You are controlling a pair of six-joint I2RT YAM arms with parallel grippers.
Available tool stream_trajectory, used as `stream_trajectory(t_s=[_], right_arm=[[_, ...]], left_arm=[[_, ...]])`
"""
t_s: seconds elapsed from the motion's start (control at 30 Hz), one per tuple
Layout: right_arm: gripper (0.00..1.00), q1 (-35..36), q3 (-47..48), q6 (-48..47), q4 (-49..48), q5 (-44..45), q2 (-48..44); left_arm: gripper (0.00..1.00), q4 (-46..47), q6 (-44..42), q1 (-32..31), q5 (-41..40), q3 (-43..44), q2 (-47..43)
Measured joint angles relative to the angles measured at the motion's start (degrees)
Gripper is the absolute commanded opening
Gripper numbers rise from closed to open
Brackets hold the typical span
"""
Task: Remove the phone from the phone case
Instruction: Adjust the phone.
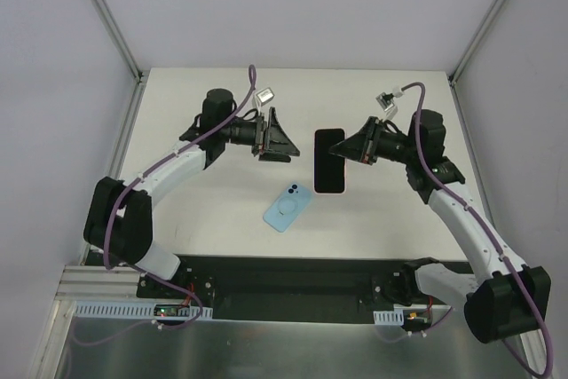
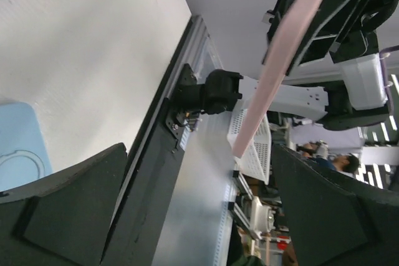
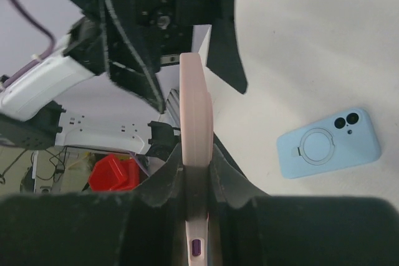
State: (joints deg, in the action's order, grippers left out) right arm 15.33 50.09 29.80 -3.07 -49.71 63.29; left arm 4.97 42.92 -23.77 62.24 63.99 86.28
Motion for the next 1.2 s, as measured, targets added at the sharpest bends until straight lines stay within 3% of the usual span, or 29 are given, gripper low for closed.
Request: stream_trajectory(t_s=[0.23, 0.4, 0.57, 0.83, 1.03, 1.07, 1.2], right_arm=[[0.01, 0.83, -0.07, -0.13, -0.76, -1.68, -2.05], [0.01, 1.38, -0.07, 1.16, -1.33, -1.66, -0.76], [0.01, 1.57, -0.07, 3.37, -2.29, -1.53, -0.11], [0.02, 2.03, -0.07, 5.55, -3.8, -0.98, 0.52], [0.01, 2.84, -0.07, 5.86, -4.0, -0.5, 1.95], [0.01, 2.99, -0.07, 5.84, -4.0, -0.46, 2.05], [0.01, 3.41, 0.11, 6.32, -5.07, -0.61, 2.14]], left_arm=[[0.91, 42.51, 29.62, -0.31, 4.85, -11.41, 4.52], [0.83, 60.5, 44.85, -3.23, 4.87, -11.47, 9.77], [0.78, 64.74, 53.35, -5.55, 4.85, -10.75, 14.29], [0.52, 67.25, 56.96, -6.27, 4.76, -7.91, 14.56], [0.49, 67.6, 57.57, -6.29, 4.63, -6.73, 14.56], [0.41, 67.6, 57.79, -6.32, 4.61, -6.49, 14.56], [0.27, 67.52, 58.1, -6.32, 4.68, -6.05, 14.58]])
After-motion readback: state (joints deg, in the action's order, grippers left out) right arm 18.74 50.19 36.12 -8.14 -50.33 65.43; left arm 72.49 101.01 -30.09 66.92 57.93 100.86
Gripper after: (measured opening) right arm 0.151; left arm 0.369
